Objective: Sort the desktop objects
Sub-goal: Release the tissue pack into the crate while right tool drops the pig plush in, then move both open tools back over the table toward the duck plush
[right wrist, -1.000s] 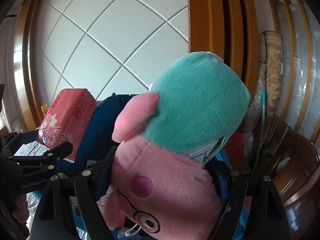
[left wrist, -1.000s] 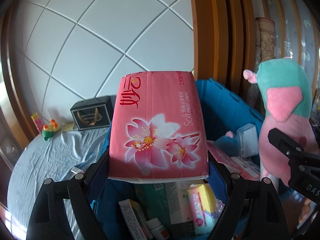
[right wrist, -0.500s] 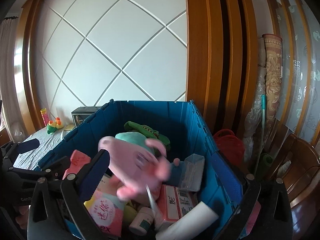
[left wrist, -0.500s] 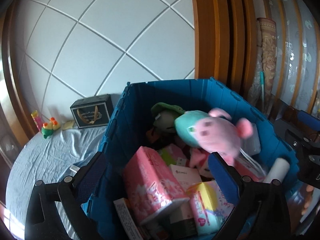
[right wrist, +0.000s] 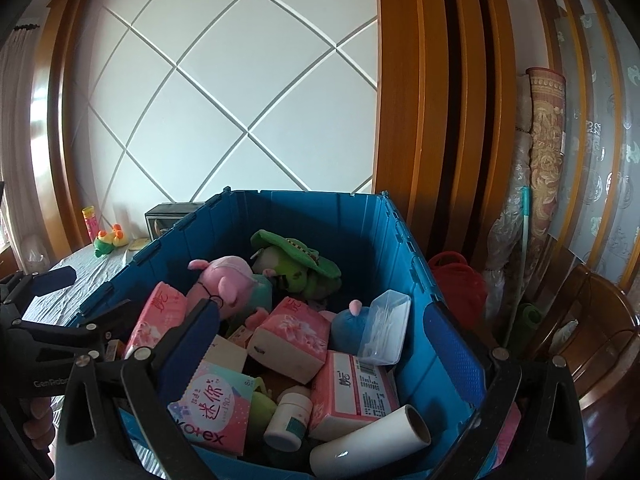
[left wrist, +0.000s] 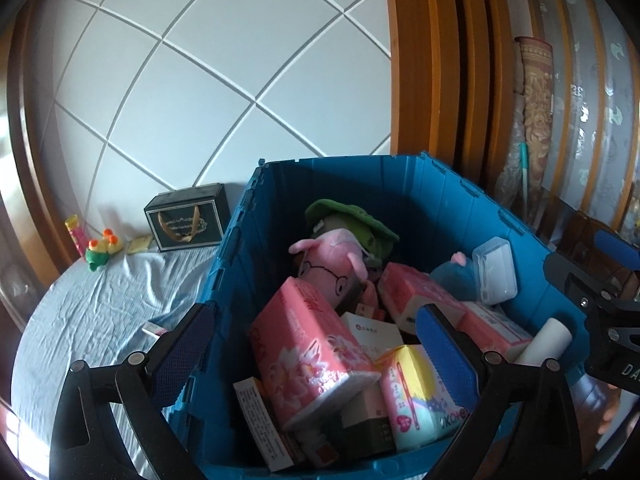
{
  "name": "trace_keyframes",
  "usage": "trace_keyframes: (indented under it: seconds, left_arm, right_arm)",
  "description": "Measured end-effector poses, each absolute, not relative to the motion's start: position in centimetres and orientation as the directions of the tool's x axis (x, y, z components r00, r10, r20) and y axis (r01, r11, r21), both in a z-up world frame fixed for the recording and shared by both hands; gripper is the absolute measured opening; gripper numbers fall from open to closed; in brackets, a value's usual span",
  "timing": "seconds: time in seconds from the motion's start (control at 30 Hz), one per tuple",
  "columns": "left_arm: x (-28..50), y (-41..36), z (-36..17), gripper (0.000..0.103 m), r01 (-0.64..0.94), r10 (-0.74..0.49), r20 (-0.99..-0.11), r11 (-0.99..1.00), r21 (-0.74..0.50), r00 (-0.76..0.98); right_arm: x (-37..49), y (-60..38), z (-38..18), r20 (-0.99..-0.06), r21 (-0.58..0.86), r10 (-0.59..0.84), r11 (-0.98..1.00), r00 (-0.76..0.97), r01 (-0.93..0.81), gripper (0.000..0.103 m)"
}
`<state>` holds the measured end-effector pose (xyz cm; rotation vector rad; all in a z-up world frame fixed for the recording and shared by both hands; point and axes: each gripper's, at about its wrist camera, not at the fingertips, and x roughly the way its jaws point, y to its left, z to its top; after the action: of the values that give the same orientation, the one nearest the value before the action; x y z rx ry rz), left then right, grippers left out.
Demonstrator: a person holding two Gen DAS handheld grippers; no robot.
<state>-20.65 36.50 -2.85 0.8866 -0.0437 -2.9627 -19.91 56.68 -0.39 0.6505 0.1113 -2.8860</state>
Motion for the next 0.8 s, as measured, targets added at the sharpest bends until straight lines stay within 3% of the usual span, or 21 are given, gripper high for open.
trace_keyframes:
  seconds: [0.53,0.8]
  left_arm:
    - [-17.8,35.3,-2.8,0.102,0.04,-0.055,-0.539,-0.998,0.039,-0.841]
    - [-14.5,27.6,-2.8,0.102,0.137,-0.118,-0.523,-0.991,0.002,-0.844]
  right_arm:
    - [-18.2,55.6,-0.8,-0.441,-0.031,-0.177,-0.977,-0.88,0.212,0.103]
    - [-16.6,50.1,-0.8,-0.442,-0.004,-0.247,-0.961,-0.862,0.277,0.103]
